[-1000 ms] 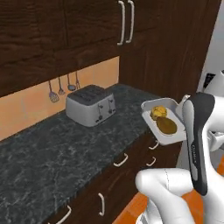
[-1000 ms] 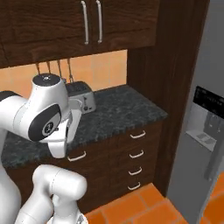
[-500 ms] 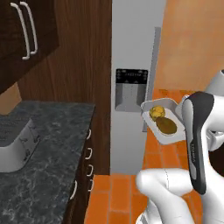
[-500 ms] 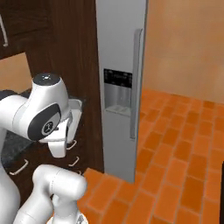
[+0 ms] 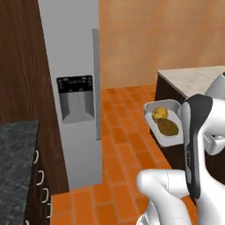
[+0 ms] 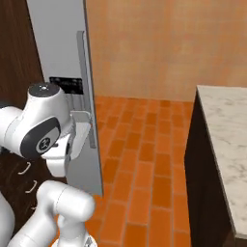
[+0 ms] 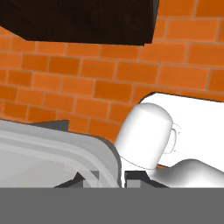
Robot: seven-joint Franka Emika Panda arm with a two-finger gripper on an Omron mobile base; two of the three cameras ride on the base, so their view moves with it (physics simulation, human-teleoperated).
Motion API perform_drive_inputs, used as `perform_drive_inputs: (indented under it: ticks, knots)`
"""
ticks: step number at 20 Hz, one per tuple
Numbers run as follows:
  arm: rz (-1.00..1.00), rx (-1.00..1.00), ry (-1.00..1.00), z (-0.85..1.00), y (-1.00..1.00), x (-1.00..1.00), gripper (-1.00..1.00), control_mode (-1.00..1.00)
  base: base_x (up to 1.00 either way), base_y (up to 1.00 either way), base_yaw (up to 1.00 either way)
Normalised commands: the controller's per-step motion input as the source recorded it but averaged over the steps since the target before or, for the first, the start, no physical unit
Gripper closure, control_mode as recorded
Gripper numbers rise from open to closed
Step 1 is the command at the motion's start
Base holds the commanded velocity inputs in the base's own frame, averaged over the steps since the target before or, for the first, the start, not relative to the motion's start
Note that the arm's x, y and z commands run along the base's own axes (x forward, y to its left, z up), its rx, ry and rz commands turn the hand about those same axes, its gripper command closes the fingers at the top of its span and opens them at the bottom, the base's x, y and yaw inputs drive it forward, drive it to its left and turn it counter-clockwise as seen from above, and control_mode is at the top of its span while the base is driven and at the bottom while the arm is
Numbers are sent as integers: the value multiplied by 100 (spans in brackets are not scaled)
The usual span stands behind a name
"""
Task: Take the meat container that has the chicken drumstick and place it on the second highest rack of the freezer. Then take the vegetable container that has the avocado and squash and place it on the highest rack of the freezer.
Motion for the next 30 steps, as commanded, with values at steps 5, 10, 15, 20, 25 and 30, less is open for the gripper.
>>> perform_drive_inputs:
  ticks: [5,10,15,20,25,30]
  knots:
    - [0,0,0,0,0,0,100,100,96,-75,0]
    - [0,0,0,0,0,0,100,100,100,-17,-3]
    - [0,0,0,0,0,0,100,100,100,0,0]
    - [0,0,0,0,0,0,100,100,100,-11,0]
    - [0,0,0,0,0,0,100,100,100,-33,0]
    - [0,0,0,0,0,0,100,100,100,-4,0]
